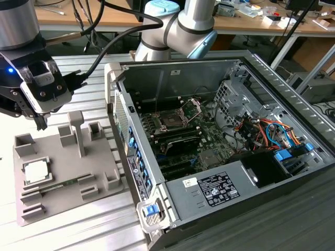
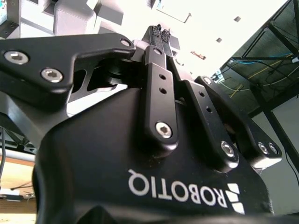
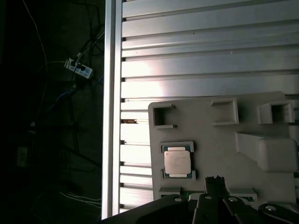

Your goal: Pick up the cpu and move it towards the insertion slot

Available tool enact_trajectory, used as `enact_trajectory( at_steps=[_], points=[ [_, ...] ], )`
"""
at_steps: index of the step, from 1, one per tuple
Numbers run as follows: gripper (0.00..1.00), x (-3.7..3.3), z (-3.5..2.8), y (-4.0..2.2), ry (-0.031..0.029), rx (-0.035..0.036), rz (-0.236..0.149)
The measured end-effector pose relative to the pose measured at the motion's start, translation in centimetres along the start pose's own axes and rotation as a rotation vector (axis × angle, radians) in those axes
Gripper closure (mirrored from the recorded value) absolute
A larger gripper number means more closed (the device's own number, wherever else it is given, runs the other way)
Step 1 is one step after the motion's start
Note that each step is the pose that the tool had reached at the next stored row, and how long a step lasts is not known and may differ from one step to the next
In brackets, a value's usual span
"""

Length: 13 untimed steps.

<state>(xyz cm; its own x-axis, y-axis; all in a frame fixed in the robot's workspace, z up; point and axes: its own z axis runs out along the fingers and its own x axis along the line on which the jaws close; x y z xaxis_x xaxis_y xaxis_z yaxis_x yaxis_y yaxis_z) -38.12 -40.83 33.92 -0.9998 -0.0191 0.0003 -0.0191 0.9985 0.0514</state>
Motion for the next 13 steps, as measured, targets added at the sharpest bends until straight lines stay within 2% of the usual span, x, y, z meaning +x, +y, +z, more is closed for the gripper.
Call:
enact_trajectory(
  at_steps=[13],
  points=[
    [0.89,0.0,0.23,-0.01,0.0,0.0001,0.0]
  ],
)
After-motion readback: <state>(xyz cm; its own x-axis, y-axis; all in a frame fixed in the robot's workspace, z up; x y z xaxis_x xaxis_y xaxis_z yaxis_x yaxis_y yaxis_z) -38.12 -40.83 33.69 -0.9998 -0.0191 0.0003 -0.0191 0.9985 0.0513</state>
